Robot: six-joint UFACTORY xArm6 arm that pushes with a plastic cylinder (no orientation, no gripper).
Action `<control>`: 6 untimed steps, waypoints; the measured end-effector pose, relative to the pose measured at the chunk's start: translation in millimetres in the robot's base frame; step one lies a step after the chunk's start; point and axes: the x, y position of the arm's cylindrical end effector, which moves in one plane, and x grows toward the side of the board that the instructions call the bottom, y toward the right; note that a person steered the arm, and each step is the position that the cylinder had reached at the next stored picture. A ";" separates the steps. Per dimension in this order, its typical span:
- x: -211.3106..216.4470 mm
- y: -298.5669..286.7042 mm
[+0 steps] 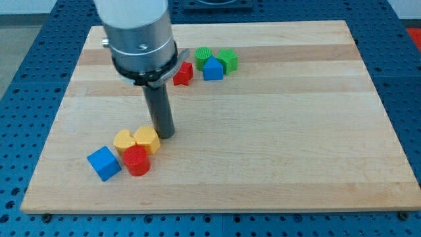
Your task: Move your arm to the right of the green star
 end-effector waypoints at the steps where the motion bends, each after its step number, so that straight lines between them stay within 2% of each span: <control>1: 5.4 -7.8; 2: -11.6 1.8; 5: -72.2 155.7; 6: -100.7 178.5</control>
